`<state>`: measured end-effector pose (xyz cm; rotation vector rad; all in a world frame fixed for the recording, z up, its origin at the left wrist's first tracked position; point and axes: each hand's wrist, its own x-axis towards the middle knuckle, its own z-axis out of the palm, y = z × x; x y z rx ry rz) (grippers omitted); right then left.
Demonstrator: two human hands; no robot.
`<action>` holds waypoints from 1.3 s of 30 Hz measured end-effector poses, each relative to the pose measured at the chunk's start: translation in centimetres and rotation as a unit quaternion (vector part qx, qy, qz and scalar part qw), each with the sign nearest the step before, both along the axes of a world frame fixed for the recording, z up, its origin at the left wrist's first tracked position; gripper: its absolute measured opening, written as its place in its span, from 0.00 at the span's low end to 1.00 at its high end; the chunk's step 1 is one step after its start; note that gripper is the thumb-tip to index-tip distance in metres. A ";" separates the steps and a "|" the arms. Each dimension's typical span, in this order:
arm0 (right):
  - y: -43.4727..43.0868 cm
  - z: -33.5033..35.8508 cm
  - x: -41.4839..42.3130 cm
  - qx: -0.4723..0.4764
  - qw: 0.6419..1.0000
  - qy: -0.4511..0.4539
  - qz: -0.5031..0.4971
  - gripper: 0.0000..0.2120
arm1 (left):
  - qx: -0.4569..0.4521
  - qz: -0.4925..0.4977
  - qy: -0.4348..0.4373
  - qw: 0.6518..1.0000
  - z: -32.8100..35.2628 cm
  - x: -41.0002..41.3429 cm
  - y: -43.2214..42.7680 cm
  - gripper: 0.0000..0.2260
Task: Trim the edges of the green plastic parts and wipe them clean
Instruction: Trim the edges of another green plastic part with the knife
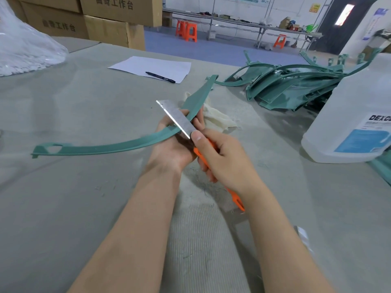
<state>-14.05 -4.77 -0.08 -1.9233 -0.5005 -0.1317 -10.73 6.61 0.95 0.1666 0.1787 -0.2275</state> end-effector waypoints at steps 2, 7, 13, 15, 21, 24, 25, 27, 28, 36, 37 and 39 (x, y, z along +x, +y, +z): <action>-0.2 0.0 0.3 0.008 0.999 -0.012 -0.032 0.18 | 0.011 0.008 -0.001 1.000 0.0 0.2 -0.3 0.06; -0.8 -0.4 1.1 0.018 0.994 -0.027 -0.105 0.19 | 0.072 0.003 0.008 0.997 0.0 0.3 -0.2 0.08; -0.8 -0.5 1.0 0.009 0.995 -0.030 -0.090 0.18 | 0.052 0.005 0.006 0.999 0.0 0.3 -0.1 0.08; -0.7 -0.4 0.9 -0.001 0.996 -0.038 -0.085 0.19 | 0.055 0.011 0.003 0.998 0.0 0.3 -0.2 0.06; -0.7 -0.2 0.7 0.005 0.997 -0.026 -0.077 0.18 | 0.052 0.020 0.009 0.998 0.1 0.5 -0.4 0.04; -0.1 -0.3 0.4 -0.012 0.999 -0.023 -0.036 0.16 | -0.029 0.007 0.008 1.000 0.1 0.2 -0.3 0.07; 0.1 -0.4 0.3 -0.031 0.999 -0.026 -0.024 0.16 | -0.047 0.006 0.012 0.999 0.0 0.2 -0.2 0.09; 0.3 -0.4 0.1 -0.045 0.999 -0.027 -0.012 0.16 | -0.046 0.010 0.014 0.999 -0.2 0.0 -0.1 0.10; 0.3 -0.4 0.1 -0.037 0.999 -0.025 -0.007 0.16 | -0.045 0.011 0.012 0.999 -0.2 -0.1 0.0 0.09; -0.4 -0.2 0.7 0.007 0.995 -0.029 -0.095 0.19 | 0.067 0.010 0.016 0.998 0.0 0.2 -0.5 0.06; -0.4 -0.3 0.8 0.008 0.995 -0.030 -0.099 0.19 | 0.069 0.010 0.019 0.997 -0.1 0.3 -0.5 0.08; -0.4 -0.5 0.9 0.000 0.995 -0.030 -0.093 0.19 | 0.064 0.002 0.021 0.998 -0.2 0.3 -0.5 0.11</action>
